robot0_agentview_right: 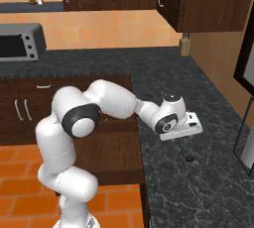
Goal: Pick the ladle from the drawer and place it on the counter.
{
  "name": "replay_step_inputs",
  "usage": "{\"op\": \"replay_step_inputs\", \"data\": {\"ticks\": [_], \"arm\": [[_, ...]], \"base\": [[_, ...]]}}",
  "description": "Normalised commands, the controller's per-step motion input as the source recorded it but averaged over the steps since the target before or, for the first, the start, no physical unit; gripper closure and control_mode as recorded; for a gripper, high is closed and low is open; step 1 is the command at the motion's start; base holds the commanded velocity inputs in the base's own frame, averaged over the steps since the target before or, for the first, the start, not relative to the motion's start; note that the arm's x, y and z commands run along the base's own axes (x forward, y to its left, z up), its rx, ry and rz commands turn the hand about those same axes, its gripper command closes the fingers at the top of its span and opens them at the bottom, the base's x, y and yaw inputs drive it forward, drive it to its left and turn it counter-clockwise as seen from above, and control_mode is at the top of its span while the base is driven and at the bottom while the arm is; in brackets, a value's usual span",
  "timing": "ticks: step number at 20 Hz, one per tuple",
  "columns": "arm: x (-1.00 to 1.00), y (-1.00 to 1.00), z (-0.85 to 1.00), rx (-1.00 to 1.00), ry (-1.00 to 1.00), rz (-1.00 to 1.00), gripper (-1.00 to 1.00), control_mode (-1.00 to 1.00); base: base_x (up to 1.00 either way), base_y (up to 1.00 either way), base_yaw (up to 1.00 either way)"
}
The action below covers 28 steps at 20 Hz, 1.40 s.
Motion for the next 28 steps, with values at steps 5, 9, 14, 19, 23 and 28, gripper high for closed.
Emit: {"op": "replay_step_inputs", "data": {"ticks": [5,9,14,19,23,28], "arm": [[0.00,0.88,1.00,0.00,-0.25,-0.07,-1.00,-1.00],[-0.01,1.00,0.83,0.00,-0.24,-0.28,-1.00,-1.00],[-0.23,1.00,0.56,0.01,-0.13,-0.30,-1.00,-1.00],[-0.49,1.00,0.38,0.14,-0.01,-0.21,-1.00,-1.00],[-0.48,1.00,0.29,0.13,0.19,-0.06,-1.00,-1.00],[-0.30,0.86,0.02,0.06,0.26,0.10,-1.00,-1.00]], "base": [[0.00,0.00,0.00],[0.00,0.00,0.00],[0.00,0.00,0.00],[0.00,0.00,0.00],[0.00,0.00,0.00],[0.00,0.00,0.00]]}}
